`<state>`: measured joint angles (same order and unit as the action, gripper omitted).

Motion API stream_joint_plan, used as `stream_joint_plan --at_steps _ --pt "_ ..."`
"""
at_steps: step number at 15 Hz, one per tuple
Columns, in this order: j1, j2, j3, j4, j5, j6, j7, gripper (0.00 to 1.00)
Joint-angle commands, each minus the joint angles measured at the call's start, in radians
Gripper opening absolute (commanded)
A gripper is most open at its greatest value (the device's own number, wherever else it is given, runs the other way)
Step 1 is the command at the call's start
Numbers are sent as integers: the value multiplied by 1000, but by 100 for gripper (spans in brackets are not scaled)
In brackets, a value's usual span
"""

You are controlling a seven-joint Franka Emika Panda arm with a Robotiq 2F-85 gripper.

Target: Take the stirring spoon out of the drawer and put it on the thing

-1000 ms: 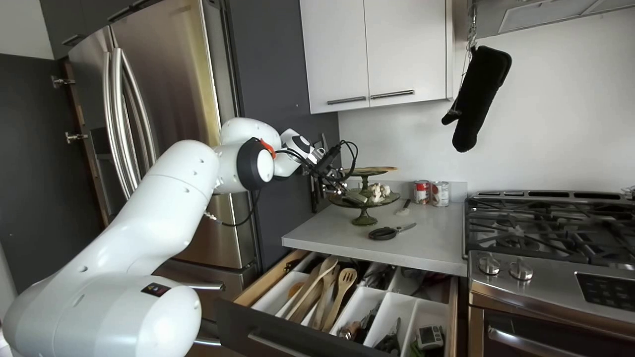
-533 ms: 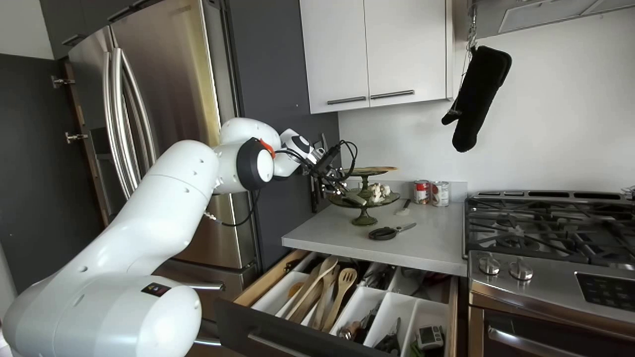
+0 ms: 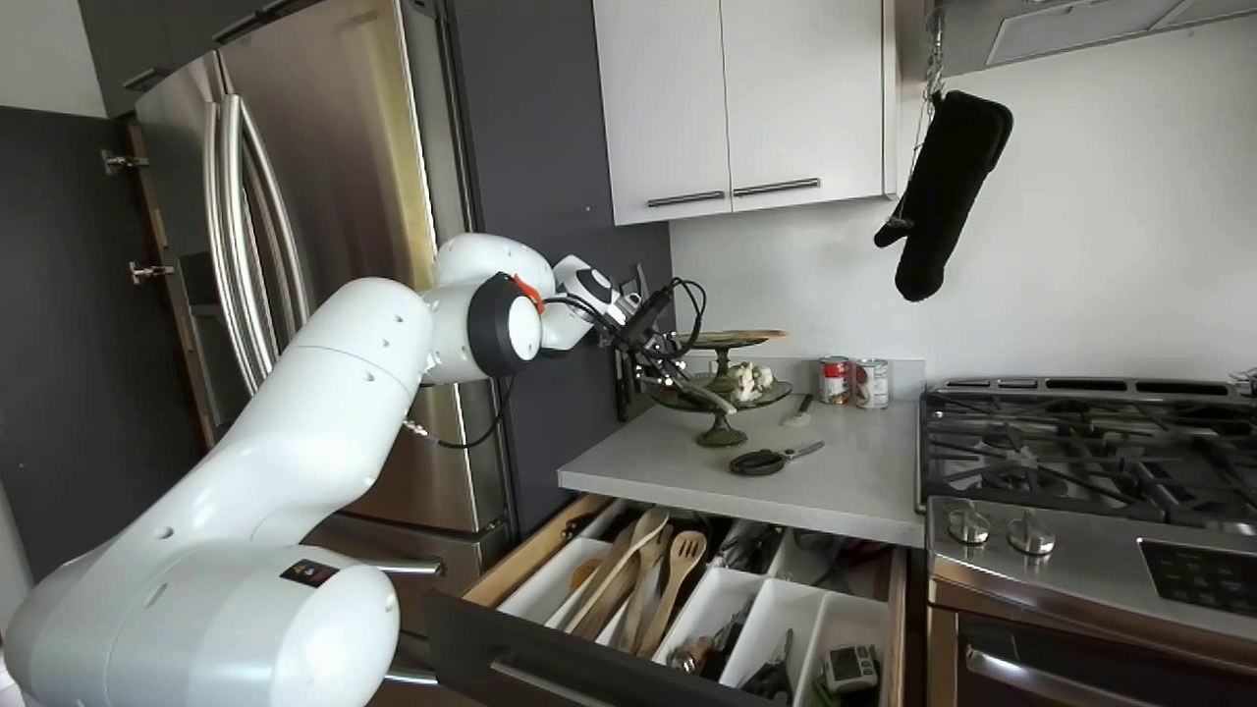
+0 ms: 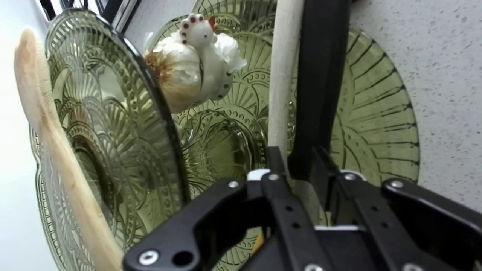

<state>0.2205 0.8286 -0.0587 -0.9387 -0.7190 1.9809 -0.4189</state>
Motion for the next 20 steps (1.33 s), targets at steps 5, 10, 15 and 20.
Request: stream_joint_plan --at_steps 5,10,15,20 --pt "11 -18 20 3 22 -35 -21 14" --pt "13 -53 39 -22 43 -50 -26 2" --pt "-1 -91 80 -57 76 -38 -58 0" --pt "-23 -142 122 -111 100 -32 -75 0"
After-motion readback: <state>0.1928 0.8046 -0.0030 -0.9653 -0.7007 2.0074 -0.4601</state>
